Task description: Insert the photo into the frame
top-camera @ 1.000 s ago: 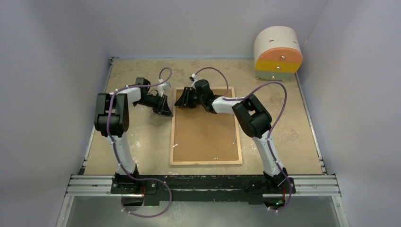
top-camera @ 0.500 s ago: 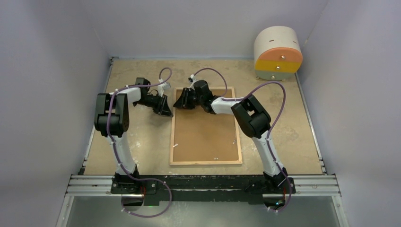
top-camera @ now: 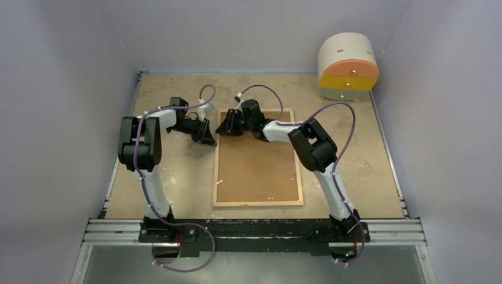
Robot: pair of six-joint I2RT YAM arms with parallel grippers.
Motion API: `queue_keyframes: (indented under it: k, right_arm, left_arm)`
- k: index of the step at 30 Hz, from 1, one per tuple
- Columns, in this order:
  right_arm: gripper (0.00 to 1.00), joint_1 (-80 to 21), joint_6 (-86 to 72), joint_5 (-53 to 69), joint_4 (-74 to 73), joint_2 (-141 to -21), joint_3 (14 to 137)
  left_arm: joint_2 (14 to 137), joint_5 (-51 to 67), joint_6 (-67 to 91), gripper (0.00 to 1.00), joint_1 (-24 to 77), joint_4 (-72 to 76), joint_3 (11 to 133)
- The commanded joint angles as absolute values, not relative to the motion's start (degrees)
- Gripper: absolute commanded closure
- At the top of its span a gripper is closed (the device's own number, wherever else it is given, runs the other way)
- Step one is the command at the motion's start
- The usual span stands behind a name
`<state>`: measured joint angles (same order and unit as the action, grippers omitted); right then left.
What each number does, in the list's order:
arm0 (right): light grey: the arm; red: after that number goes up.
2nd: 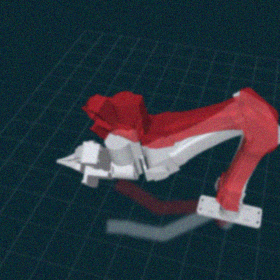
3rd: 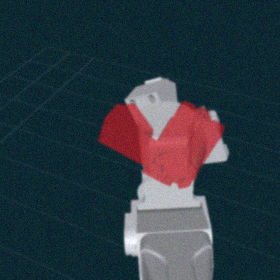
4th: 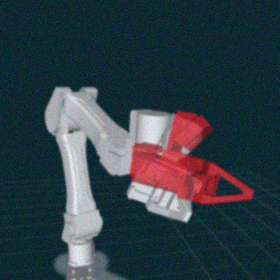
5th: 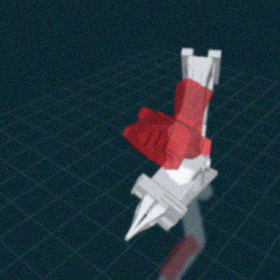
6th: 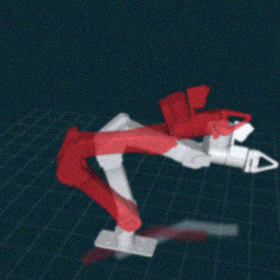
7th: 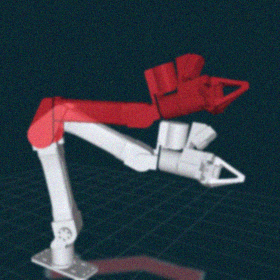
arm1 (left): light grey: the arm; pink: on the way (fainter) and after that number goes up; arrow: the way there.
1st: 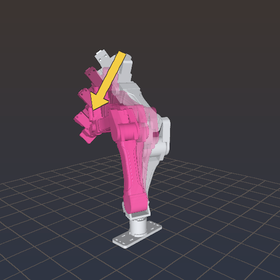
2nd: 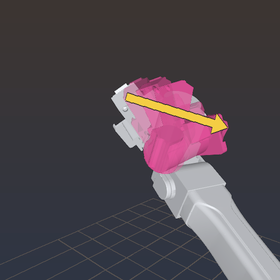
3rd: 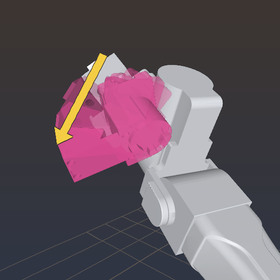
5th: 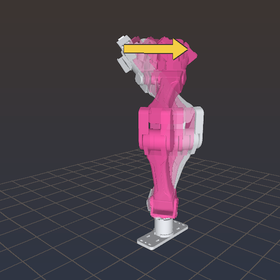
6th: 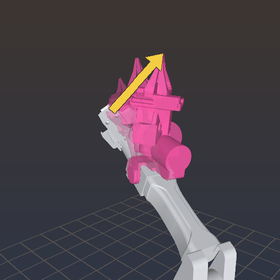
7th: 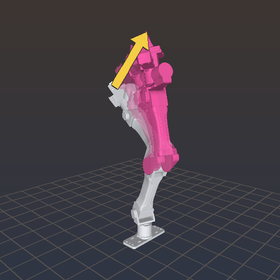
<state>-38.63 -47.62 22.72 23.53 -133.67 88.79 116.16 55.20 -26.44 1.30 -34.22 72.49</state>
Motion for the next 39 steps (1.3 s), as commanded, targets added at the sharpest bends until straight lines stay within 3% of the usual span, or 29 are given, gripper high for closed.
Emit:
queue_keyframes:
  k: [1, 9, 14, 21, 28, 39]
  right_arm:
    - [0.65, -39.02, -47.39, 23.65, 21.47, -133.43, 89.42]
    - [0.47, -38.37, -46.04, 23.41, 21.64, -123.38, 85.24]
    - [0.44, -38.01, -44.95, 21.45, 20.77, -120.29, 81.24]
    - [0.44, -37.9, -44.36, 19.63, 20.26, -122.77, 80.84]
    - [0.53, -38.45, -45.49, 19.12, 20.39, -128.56, 85.2]
    - [0.57, -38.71, -47.86, 20.07, 21.02, -132.59, 89.05]
  left_arm:
    - [115.58, 52.92, -30.28, 0.83, 2.12, -35.11, 71.67]
    - [113.41, 52.25, -34.96, 0.82, 0.0, -41.25, 73.43]
    - [111.58, 51.3, -36.19, 0.82, 0.0, -40.93, 70.18]
    - [110.99, 51.91, -35.2, 0.82, 0.0, -37.74, 66.23]
    - [111.36, 52.98, -34.55, 0.82, 0.42, -36.37, 65.39]
    - [112.33, 53.67, -33.59, 0.82, 1.15, -35.12, 65.78]
